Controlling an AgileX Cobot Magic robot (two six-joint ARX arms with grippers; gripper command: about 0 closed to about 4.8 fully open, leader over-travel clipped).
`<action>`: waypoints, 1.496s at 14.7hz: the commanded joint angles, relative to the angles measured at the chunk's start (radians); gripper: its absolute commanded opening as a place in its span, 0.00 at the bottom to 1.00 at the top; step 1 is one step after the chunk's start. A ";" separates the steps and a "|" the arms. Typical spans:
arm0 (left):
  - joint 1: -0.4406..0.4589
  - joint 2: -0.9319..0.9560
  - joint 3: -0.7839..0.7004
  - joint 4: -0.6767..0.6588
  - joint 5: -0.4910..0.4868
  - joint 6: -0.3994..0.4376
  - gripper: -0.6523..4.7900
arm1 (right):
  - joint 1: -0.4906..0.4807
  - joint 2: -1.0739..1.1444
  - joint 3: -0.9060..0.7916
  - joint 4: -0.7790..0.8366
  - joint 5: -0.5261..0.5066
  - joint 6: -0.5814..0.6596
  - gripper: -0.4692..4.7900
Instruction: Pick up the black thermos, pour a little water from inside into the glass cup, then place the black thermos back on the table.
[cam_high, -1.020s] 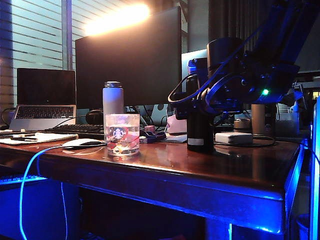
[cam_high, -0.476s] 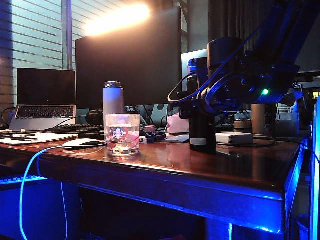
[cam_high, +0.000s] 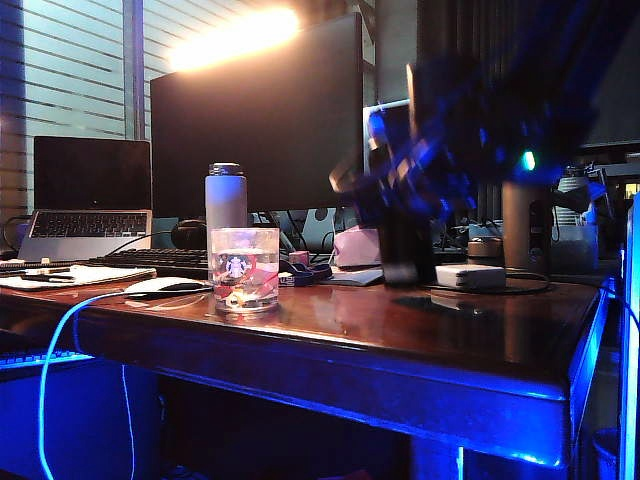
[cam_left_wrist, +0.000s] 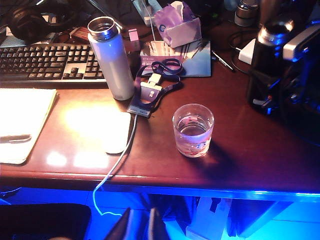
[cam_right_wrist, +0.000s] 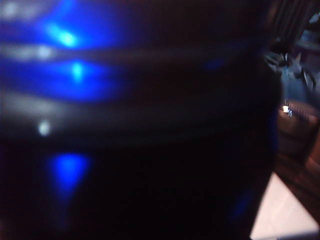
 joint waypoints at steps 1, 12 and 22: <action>0.000 -0.002 0.004 0.005 0.007 -0.004 0.23 | 0.055 -0.041 0.009 0.018 0.016 -0.018 0.25; 0.000 -0.002 0.004 -0.008 0.007 -0.004 0.23 | 0.116 -0.039 0.182 -0.226 0.041 -0.130 0.25; 0.000 -0.002 0.004 -0.008 0.007 -0.004 0.23 | 0.149 0.004 0.182 -0.245 0.008 -0.325 0.25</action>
